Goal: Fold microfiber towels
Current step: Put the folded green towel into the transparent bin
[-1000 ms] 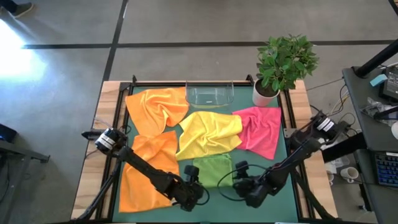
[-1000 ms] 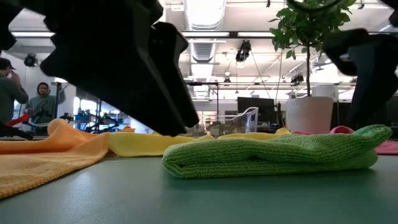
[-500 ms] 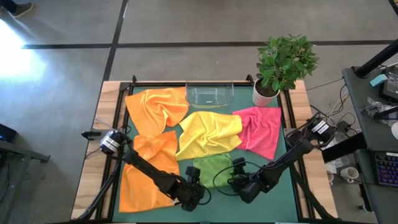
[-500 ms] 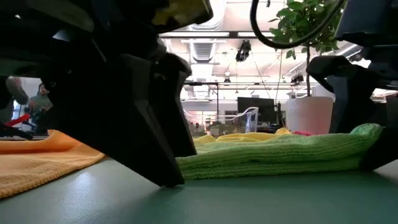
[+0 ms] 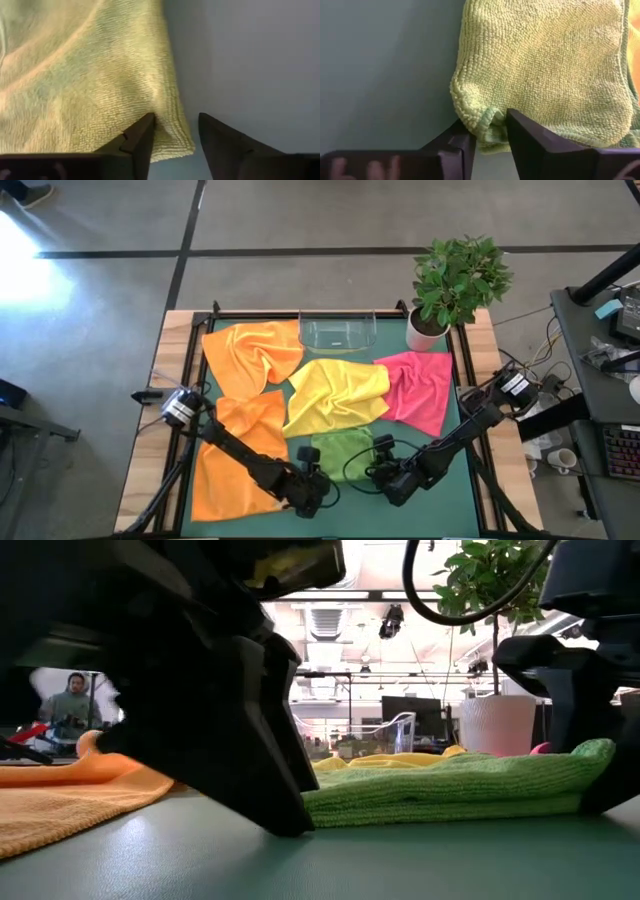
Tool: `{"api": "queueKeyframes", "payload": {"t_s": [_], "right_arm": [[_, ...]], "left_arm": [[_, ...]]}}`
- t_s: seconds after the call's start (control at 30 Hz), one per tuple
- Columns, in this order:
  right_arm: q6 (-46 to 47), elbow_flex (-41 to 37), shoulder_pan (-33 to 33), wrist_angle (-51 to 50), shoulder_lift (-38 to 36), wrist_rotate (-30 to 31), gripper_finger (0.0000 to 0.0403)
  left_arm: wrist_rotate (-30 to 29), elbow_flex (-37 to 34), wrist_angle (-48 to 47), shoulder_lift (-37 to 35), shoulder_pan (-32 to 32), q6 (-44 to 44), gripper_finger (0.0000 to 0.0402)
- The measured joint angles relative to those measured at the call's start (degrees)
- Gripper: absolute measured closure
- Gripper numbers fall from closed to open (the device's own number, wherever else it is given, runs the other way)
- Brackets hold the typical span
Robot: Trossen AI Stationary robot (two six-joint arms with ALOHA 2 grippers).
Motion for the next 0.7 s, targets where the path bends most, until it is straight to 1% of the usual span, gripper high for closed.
{"api": "queueKeyframes", "payload": {"t_s": [0.17, 0.3, 0.33, 0.5, 0.7], "right_arm": [[0.01, 0.00, -0.18, 0.06, 0.00, -0.24, 0.0333], [1.46, 0.00, -0.80, 0.00, 0.00, -0.25, 0.0354], [2.22, -0.02, -1.05, -0.01, 0.00, -0.37, 0.0359], [4.91, 0.00, -2.20, 0.08, 0.00, -2.16, 0.0389], [6.59, -0.05, -2.32, -0.31, -0.81, -2.87, 0.0393]], "left_arm": [[-0.50, -0.12, -0.56, 0.07, 1.34, -4.95, 0.0336], [-0.53, -0.13, -0.81, 0.07, 1.72, -5.69, 0.0390], [-0.50, -0.13, -0.81, 0.07, 1.73, -5.73, 0.0394], [-0.03, -0.07, -0.82, -0.09, 1.75, -5.74, 0.0390], [1.30, 2.03, -1.70, -0.35, 1.97, -5.79, 0.0389]]}}
